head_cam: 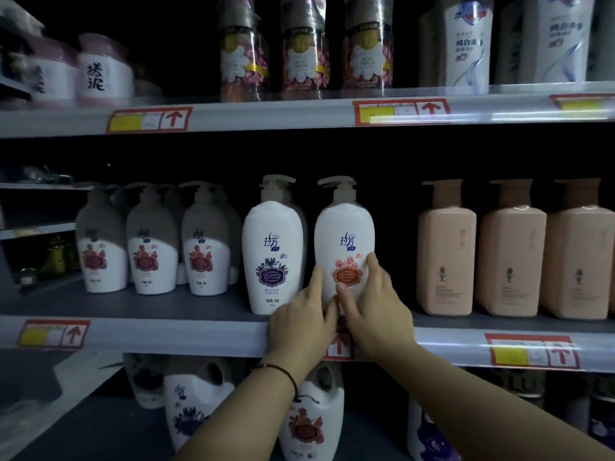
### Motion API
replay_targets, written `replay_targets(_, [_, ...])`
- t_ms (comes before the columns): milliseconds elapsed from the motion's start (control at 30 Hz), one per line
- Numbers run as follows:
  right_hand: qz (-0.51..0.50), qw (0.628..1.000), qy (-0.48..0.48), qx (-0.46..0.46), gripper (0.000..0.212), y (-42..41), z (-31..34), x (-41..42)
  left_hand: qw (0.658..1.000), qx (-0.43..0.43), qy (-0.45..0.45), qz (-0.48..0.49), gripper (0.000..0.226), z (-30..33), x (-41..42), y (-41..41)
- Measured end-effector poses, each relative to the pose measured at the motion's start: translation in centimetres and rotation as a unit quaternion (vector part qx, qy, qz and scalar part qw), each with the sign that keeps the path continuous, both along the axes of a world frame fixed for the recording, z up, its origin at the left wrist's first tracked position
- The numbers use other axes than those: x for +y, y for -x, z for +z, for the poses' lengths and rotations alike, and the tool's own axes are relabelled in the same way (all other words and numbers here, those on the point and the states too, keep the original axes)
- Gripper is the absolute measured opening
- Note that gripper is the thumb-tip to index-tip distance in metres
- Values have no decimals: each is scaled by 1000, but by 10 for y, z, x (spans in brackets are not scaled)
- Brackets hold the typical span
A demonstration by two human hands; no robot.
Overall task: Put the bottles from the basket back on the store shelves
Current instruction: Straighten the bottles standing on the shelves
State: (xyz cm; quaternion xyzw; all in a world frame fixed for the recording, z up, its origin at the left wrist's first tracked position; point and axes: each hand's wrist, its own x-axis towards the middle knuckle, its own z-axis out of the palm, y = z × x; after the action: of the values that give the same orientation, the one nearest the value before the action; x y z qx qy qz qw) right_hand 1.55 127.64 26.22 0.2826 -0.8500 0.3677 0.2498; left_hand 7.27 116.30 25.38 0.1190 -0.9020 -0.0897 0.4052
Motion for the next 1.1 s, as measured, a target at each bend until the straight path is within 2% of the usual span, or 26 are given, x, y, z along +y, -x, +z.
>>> replay_targets(100, [15, 989, -12, 148, 65, -3, -5, 1, 989, 79, 124, -4, 50, -3, -24, -18])
replay_targets(167, [49, 968, -86, 233, 58, -6, -4, -4, 979, 136, 148, 25, 51, -3, -47, -27])
replay_targets(200, [70, 959, -117, 249, 55, -10, -3, -10, 981, 130, 135, 49, 56, -1, -56, -34])
replay_targets(300, [127, 973, -118, 152, 54, -30, 7, -33, 993, 59, 11, 104, 85, 8, -79, -44])
replay_targets(333, [129, 982, -104, 93, 57, -34, 8, -42, 994, 30, -78, 66, 93, 11, -85, -45])
replay_targets(367, [123, 987, -96, 45, 61, -36, 10, -51, 981, 16, -193, -7, 98, 15, -89, -44])
replay_targets(400, [113, 990, -87, 14, 66, -35, 11, -59, 951, 12, -298, -87, 99, 18, -92, -43])
replay_targets(433, [102, 992, -68, -10, 71, -34, 12, -66, 924, 9, -354, -144, 98, 19, -95, -40])
replay_targets(533, [50, 996, -59, -46, 79, -28, 13, -76, 929, 0, -332, -165, 92, 14, -105, -32])
replay_targets(667, [-3, 994, -106, 15, 70, -35, 6, -79, 920, 11, -351, -174, 97, 3, -116, -23])
replay_targets(933, [-11, 996, -73, 42, 69, -33, -1, -81, 910, 55, -365, -187, 74, -2, -114, -29])
replay_targets(1100, [-14, 996, -79, 35, 68, -33, -1, -81, 909, 50, -370, -187, 73, 0, -110, -33])
